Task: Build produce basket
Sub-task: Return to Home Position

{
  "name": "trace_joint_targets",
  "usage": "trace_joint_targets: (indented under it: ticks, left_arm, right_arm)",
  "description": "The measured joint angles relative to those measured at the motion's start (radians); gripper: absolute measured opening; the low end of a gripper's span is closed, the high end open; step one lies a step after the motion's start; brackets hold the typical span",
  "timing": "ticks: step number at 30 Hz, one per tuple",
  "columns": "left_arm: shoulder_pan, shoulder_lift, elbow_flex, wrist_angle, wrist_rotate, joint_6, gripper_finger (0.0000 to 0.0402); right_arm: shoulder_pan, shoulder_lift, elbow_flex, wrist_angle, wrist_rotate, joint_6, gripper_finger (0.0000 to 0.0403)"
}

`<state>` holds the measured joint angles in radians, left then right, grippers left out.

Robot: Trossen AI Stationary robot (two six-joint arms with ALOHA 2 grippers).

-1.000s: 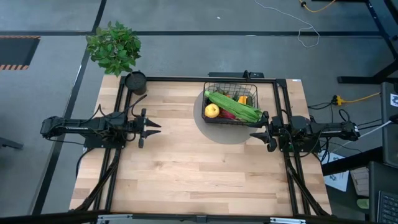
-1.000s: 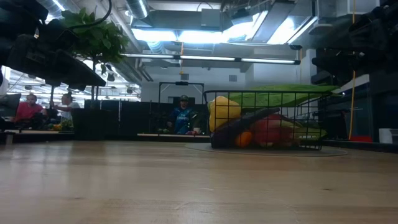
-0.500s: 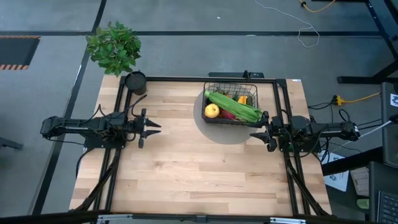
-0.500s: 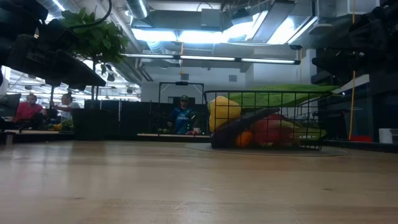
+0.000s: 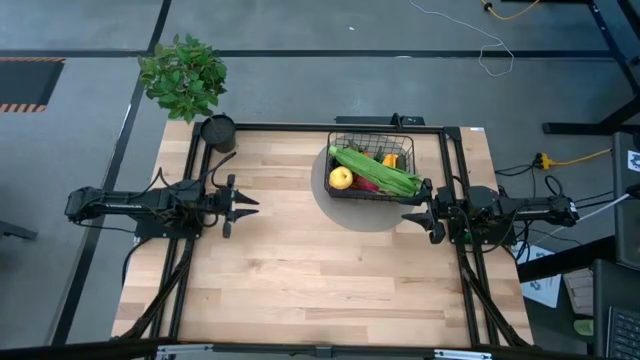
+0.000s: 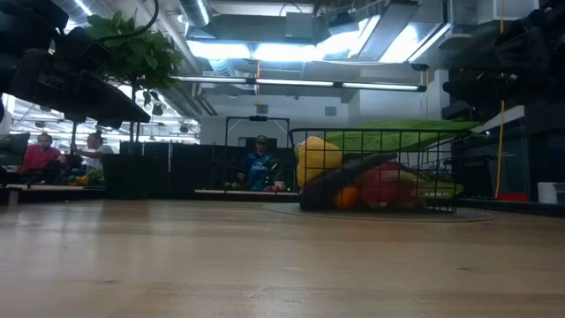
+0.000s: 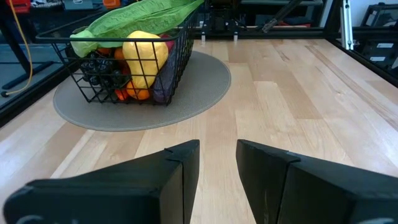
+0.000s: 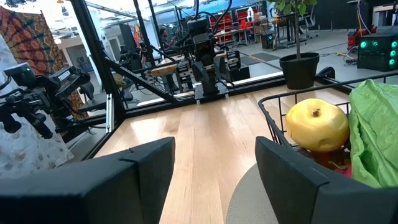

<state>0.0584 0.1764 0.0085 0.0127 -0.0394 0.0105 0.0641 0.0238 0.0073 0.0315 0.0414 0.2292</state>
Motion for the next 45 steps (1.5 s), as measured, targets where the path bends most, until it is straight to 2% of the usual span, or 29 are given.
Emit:
trace_joint_targets:
  ticks: [12,23,45]
  left_arm:
    - [0.0,0.0,0.0,0.0,0.0,0.0,0.0098]
    - [0.0,0.0,0.0,0.0,0.0,0.0,0.0098]
    - [0.0,0.0,0.0,0.0,0.0,0.0,0.0098]
  right_arm:
    - [-0.005,-0.001,0.0,0.0,-0.001,0.001,0.022]
    - [-0.06,-0.023,0.001,0.0,-0.001,-0.001,0.022]
    - [-0.061,-0.023,0.001,0.0,0.0,-0.001,0.022]
